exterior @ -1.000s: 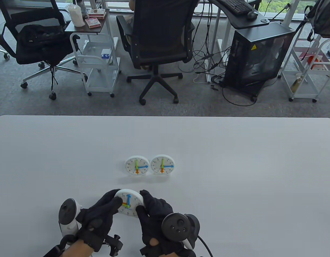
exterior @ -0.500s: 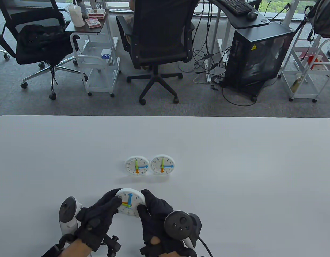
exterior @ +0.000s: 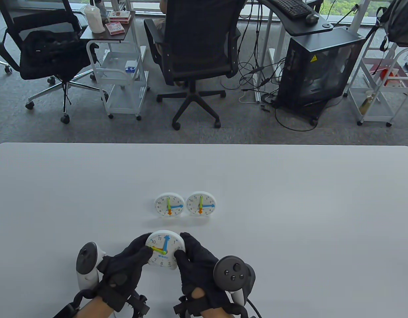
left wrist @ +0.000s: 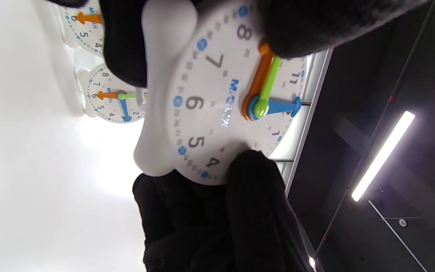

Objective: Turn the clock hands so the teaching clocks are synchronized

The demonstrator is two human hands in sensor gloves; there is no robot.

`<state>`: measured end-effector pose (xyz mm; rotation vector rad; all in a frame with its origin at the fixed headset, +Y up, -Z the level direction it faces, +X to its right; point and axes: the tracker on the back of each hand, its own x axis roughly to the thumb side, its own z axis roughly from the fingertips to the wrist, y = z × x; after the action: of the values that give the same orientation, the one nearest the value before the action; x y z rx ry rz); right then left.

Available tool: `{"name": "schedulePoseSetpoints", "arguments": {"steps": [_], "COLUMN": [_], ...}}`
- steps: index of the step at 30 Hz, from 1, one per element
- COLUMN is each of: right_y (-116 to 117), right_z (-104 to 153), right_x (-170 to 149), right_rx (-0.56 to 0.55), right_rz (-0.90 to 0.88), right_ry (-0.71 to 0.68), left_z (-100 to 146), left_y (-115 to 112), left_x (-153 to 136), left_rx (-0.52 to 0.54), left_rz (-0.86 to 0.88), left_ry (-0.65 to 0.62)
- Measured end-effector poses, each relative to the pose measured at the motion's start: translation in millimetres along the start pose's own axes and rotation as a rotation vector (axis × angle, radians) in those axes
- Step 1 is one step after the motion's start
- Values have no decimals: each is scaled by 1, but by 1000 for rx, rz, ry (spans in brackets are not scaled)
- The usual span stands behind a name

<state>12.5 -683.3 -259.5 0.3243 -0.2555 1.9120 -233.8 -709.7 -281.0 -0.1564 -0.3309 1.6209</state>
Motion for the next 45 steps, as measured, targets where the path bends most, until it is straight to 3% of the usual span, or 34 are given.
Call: {"name": "schedulePoseSetpoints", "arguments": {"steps": [15,45], "right_y": [6,-3], "right_z": [1,-1], "right_x": [8,1], "right_rx": [12,5], "right_rz": [94,-9], "right_ry": [-51,27], "left_z": [4,1], "left_y": [1,-4], "left_x": [-7,-10], "left_rx": [86,-22], "left_rz": [92,80], "left_ry": [73,93]}}
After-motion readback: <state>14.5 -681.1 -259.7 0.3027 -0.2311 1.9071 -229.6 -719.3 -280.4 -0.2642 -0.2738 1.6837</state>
